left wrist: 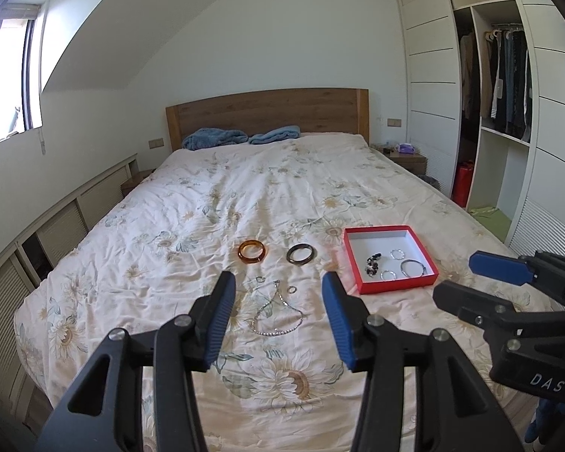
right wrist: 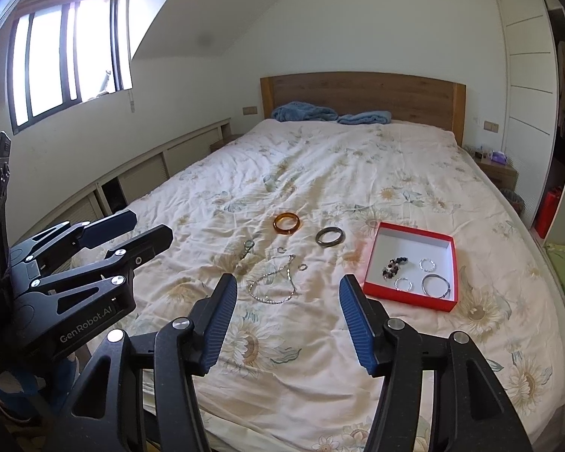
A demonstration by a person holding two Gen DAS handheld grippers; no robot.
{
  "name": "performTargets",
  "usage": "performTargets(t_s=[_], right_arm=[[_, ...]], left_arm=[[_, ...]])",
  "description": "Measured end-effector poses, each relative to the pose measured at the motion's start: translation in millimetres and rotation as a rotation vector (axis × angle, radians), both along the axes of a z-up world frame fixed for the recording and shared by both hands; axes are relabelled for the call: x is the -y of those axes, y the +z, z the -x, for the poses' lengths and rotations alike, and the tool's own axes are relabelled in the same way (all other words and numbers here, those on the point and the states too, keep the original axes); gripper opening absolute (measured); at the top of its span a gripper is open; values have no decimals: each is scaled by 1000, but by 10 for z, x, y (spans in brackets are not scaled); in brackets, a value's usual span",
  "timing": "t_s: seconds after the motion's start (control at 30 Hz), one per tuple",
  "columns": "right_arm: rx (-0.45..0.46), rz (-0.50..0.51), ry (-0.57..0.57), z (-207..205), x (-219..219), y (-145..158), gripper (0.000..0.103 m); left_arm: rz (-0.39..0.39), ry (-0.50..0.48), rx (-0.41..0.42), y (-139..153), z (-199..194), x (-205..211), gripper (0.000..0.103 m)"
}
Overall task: Organize jewelry
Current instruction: 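Withdraw both open tools from the box back over the bed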
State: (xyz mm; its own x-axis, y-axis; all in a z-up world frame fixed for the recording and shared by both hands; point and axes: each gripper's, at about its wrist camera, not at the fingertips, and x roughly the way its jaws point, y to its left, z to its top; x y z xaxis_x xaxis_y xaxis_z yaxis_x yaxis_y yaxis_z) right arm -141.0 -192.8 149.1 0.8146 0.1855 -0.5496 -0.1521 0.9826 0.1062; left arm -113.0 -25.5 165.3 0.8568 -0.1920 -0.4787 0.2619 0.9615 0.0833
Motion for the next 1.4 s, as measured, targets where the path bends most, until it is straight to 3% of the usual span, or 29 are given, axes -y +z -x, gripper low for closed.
performTargets(t_s=[0.23,0.6,1.03,1.4], right_arm=[[-70,-8,8,-284,-31,-196,56],[-198,-51,23,-903,55,-640,56],[-364,-111,66,-1731,219,-1363,56],[-471,-141,195,-2554,-19,-1912,47]], left_arm=[[39,23,-65,-209,-294,-187,46],[69,147,-206,-826,-923,-723,46],[39,179,-368,-1522,-1674,-694,46],[65,197,-425,-1942,-2638,-738,46]])
